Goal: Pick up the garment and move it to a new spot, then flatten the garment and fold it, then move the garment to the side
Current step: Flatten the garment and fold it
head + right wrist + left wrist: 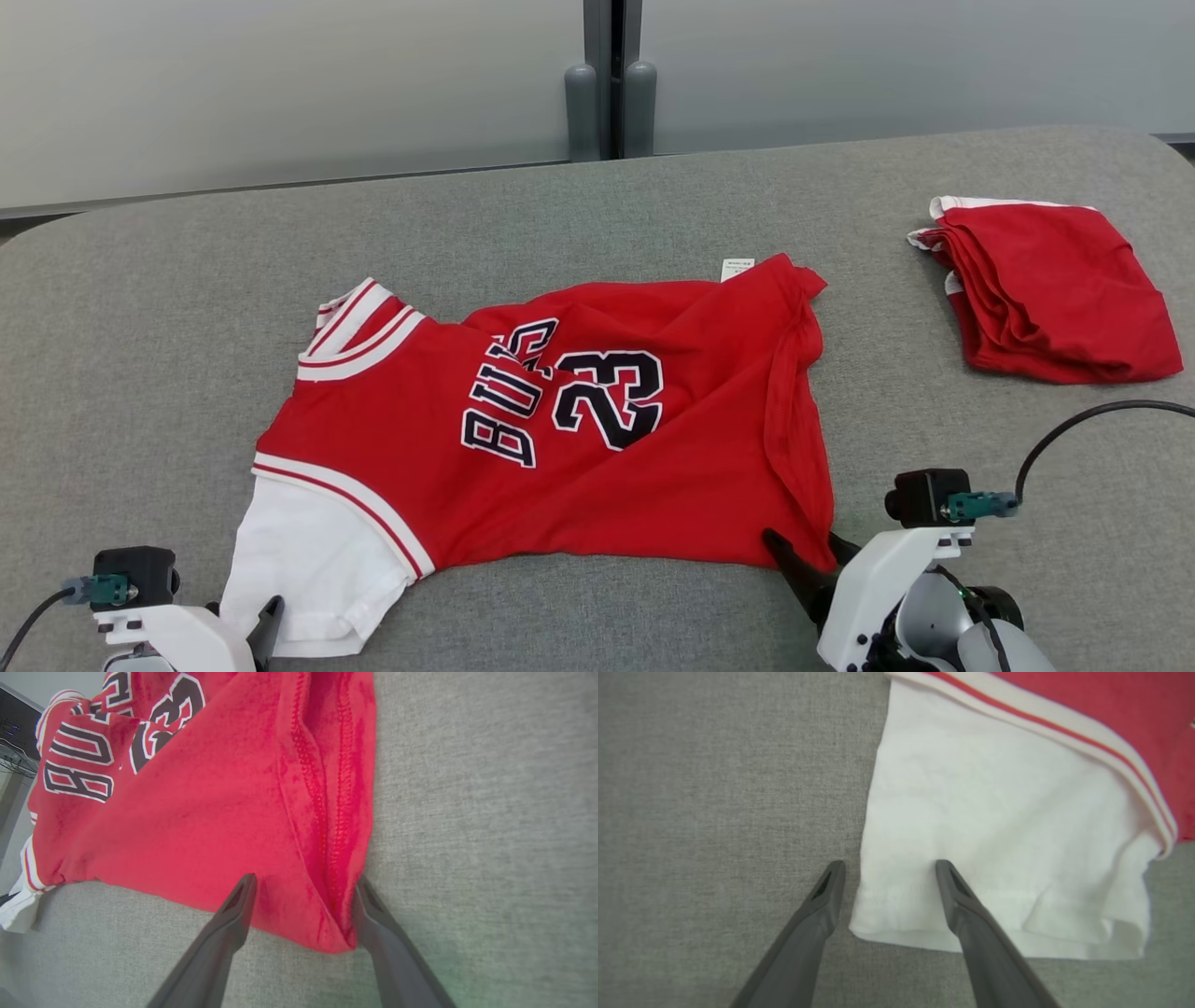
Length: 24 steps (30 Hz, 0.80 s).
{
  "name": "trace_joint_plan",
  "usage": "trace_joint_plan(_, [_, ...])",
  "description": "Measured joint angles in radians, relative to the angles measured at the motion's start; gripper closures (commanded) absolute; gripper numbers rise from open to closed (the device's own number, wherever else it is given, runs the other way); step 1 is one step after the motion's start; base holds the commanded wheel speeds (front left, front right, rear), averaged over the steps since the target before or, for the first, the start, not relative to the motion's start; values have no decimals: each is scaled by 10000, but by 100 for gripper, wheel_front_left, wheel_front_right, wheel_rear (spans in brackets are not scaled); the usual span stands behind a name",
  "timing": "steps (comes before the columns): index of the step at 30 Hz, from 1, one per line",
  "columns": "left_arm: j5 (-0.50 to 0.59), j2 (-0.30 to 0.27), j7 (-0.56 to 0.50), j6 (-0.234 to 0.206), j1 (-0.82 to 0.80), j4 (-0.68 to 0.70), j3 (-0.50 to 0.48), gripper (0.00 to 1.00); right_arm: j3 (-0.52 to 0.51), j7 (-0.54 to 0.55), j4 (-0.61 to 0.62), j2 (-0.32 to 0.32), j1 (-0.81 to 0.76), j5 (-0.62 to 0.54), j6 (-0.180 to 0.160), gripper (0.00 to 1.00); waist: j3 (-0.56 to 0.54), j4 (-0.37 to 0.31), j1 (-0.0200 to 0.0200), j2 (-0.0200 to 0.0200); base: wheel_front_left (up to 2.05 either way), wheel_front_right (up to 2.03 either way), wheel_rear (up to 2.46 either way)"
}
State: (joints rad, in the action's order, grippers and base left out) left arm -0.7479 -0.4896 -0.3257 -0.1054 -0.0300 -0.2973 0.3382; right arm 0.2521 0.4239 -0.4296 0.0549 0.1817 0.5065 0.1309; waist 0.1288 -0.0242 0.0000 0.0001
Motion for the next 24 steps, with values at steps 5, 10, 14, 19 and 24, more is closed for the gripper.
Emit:
trace_joint_plan(5, [-109,-4,-144,-63,59,286,-2,100,428,-224,-69,-8,78,476,0,100,-3,12,0,-1,0,0,0])
trace_joint_plan(10, [-169,-2,-159,-73,272,617,21,100,688,-685,-192,-36,75,805,0,100,-180,44,0,-1,0,0,0])
trace_joint_plan(14, [-299,-128,-249,-119,518,1193,-58,100,740,-1003,-169,90,132,1057,-2,100,-433,51,0,0,0,0,0])
trace_joint_plan(19, [-443,-499,-539,-370,1061,2324,-196,100,679,-951,151,639,9,1388,-2,100,-826,57,0,0,0,0,0])
trace_joint_plan(24, [-571,-880,-982,-732,1786,3568,-337,100,525,-533,1007,1175,-519,1766,-2,100,-1137,75,0,0,0,0,0])
